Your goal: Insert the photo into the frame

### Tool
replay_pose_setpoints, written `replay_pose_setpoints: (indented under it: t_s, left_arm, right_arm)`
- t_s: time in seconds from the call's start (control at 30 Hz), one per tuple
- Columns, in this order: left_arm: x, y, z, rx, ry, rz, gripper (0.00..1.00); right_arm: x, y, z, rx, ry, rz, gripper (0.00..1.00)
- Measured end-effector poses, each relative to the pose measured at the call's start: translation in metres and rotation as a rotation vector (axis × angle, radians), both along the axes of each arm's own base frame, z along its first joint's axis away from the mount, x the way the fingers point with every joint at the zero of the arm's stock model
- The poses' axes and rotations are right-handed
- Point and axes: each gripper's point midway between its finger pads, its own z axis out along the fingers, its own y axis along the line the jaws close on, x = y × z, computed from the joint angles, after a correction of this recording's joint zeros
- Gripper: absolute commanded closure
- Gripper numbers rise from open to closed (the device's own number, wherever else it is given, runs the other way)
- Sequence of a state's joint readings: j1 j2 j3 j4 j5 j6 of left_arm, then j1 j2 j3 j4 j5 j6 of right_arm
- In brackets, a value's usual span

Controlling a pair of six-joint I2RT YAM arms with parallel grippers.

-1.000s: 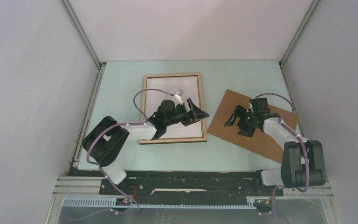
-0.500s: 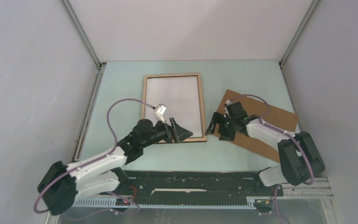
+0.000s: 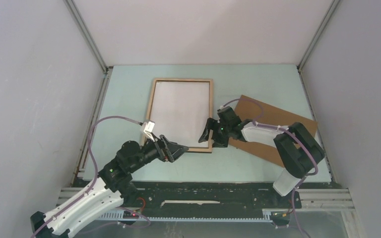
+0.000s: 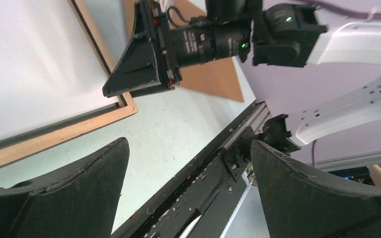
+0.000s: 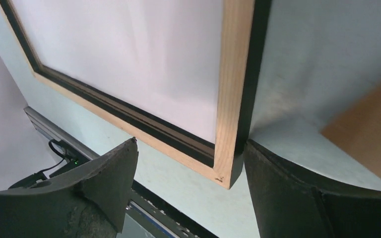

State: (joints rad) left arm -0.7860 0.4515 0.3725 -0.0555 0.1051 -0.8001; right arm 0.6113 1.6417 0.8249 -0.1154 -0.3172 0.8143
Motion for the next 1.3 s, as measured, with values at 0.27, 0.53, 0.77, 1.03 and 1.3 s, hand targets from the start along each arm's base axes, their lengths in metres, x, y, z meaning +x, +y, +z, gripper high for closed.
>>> replay_pose_setpoints:
  t_s: [0.27, 0.53, 0.77, 1.03, 1.3]
  left_arm:
    - [0.008, -0.004, -0.043, 0.177, 0.094, -0.008, 0.0]
    - [0.032, -0.035, -0.043, 0.227, 0.118, -0.043, 0.0]
    - [0.05, -0.09, -0.051, 0.301, 0.161, -0.114, 0.01]
    - [0.098, -0.142, -0.049, 0.436, 0.127, -0.095, 0.06]
    - [0.139, -0.202, -0.055, 0.529, 0.111, -0.085, 0.04]
  right_arm:
    - [0.009, 0.012, 0.026, -0.039, -0.066, 0.025, 0.12]
    - [0.033, -0.1, 0.08, -0.137, -0.216, -0.208, 0.02]
    - [0.026, -0.275, 0.08, -0.303, -0.162, -0.717, 0.01]
    - [-0.017, -0.371, 0.059, -0.392, -0.063, -1.1, 0.02]
    - [-0.039, -0.417, 0.043, -0.458, 0.021, -1.274, 0.02]
